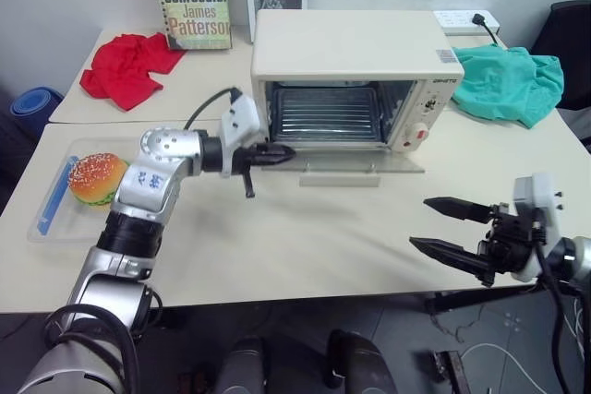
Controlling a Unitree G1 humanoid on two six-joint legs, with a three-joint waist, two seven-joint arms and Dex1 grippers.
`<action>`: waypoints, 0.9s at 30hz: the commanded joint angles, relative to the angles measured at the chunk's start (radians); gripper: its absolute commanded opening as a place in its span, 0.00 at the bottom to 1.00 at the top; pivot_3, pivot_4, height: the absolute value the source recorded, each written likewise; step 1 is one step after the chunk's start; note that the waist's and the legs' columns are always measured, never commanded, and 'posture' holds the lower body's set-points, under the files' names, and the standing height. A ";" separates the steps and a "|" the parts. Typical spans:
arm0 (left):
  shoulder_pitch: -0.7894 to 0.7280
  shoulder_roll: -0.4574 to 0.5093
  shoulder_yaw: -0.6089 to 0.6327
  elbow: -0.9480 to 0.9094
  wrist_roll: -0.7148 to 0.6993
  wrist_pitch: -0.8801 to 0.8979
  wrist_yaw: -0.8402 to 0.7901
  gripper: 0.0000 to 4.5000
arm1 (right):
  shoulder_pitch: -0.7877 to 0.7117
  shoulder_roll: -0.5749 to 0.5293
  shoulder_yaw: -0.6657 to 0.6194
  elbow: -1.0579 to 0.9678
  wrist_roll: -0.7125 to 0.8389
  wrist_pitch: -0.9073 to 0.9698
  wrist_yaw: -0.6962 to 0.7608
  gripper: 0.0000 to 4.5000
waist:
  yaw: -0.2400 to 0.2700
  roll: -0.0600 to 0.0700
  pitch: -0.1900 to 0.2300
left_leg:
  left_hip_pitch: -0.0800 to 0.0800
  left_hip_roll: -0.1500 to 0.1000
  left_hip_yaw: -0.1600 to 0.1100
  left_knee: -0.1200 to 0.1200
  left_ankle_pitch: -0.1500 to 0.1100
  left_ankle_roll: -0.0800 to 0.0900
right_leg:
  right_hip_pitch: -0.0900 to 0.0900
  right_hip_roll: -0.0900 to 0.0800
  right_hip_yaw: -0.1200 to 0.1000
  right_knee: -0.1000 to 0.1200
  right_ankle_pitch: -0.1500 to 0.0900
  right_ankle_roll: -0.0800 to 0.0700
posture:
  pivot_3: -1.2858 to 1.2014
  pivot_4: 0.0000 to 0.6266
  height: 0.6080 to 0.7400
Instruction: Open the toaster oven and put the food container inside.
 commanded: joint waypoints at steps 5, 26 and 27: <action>0.069 0.022 -0.034 -0.102 0.086 0.029 0.057 0.01 | -0.091 -0.020 0.029 -0.087 0.125 0.018 -0.077 1.00 | 0.012 0.000 0.000 | -0.001 0.001 0.000 0.000 0.000 -0.001 | -0.001 0.001 -0.001 0.000 0.000 -0.001 | 0.52 0.24 1.00; 0.707 0.029 0.899 -0.962 -0.460 0.746 0.362 0.89 | -0.665 0.077 0.489 0.317 -0.062 -0.064 0.182 1.00 | -0.018 -0.002 0.001 | -0.003 0.003 0.002 0.002 -0.001 -0.002 | -0.003 0.002 0.002 0.005 0.000 -0.001 | 0.52 0.24 1.00; 0.758 0.013 0.975 -0.992 -0.498 0.765 0.373 0.96 | -0.690 0.091 0.507 0.348 -0.077 -0.075 0.207 1.00 | -0.019 -0.002 0.002 | -0.003 0.003 0.002 0.002 -0.001 -0.002 | -0.003 0.002 0.002 0.005 0.000 -0.001 | 0.52 0.24 1.00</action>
